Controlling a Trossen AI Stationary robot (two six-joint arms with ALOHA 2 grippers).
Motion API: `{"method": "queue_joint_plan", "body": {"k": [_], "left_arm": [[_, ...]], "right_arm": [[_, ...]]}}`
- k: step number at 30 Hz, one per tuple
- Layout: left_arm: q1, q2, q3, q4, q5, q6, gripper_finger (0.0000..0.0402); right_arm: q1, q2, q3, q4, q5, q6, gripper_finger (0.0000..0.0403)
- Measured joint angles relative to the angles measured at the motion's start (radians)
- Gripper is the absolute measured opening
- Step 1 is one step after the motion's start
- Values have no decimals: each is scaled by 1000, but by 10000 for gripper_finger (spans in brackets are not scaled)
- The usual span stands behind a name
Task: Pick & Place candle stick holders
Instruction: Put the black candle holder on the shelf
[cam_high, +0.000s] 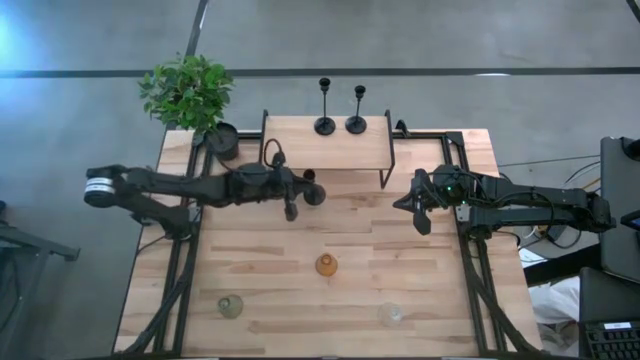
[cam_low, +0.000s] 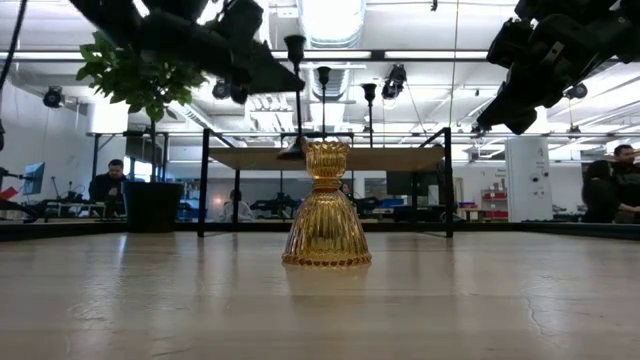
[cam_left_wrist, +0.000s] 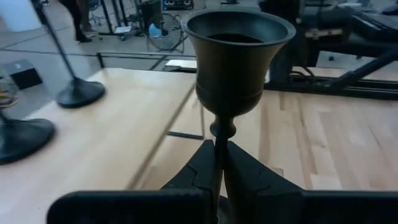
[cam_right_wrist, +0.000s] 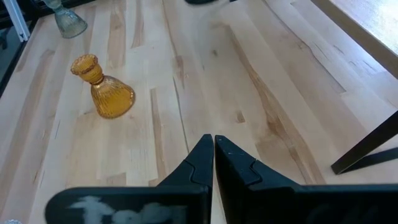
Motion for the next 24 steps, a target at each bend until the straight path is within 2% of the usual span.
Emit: {"method": "queue_joint_plan", "body": {"k": [7,19,24], "left_arm": [[38,-47,94,-160,-31,18,20],[133,-71,114,-175,-34,-43,20],[179,-83,114,-173,-89,-52,19]], "right_arm": [[0,0,0,0,0,0,13],[0,0,0,0,0,0,13],[0,0,0,0,0,0,13]]}}
